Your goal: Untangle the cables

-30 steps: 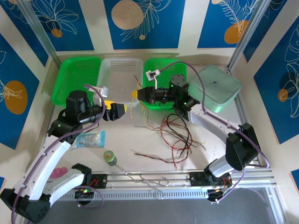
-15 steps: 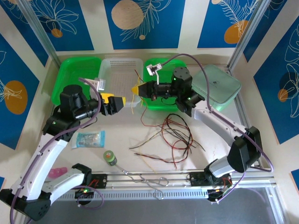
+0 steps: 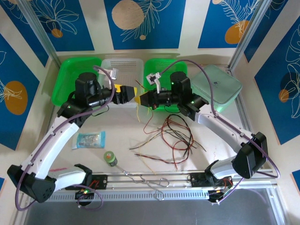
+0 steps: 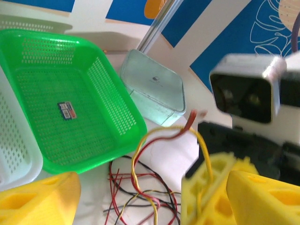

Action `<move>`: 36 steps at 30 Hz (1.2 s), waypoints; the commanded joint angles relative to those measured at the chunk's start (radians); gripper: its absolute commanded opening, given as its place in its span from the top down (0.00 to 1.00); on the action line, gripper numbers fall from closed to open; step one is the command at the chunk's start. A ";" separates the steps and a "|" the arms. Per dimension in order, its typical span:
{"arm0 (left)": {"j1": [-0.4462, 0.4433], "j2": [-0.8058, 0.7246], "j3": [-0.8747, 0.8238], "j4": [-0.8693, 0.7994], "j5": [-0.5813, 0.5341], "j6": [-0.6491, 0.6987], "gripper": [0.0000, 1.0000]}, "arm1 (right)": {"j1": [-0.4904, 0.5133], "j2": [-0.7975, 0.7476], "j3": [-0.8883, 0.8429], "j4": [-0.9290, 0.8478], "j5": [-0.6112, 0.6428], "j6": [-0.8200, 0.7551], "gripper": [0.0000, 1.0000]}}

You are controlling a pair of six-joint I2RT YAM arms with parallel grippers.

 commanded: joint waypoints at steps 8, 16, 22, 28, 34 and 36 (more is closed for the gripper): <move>-0.026 0.068 0.075 0.112 0.009 -0.051 0.41 | 0.019 -0.054 -0.020 -0.054 0.030 -0.062 1.00; -0.038 0.059 0.047 0.100 -0.008 -0.038 0.32 | -0.003 -0.068 -0.020 -0.067 0.011 -0.081 1.00; -0.038 0.049 0.059 0.065 -0.029 -0.016 0.23 | -0.054 -0.051 0.012 -0.065 -0.025 -0.091 1.00; -0.036 0.029 0.043 -0.070 -0.086 0.055 0.20 | -0.093 -0.066 0.055 -0.150 0.009 -0.104 1.00; -0.037 -0.042 -0.165 -0.164 -0.243 0.099 0.20 | -0.123 -0.104 0.051 -0.234 0.075 -0.126 1.00; -0.037 -0.030 -0.217 -0.211 -0.278 0.120 0.20 | -0.130 -0.115 0.045 -0.251 0.093 -0.131 1.00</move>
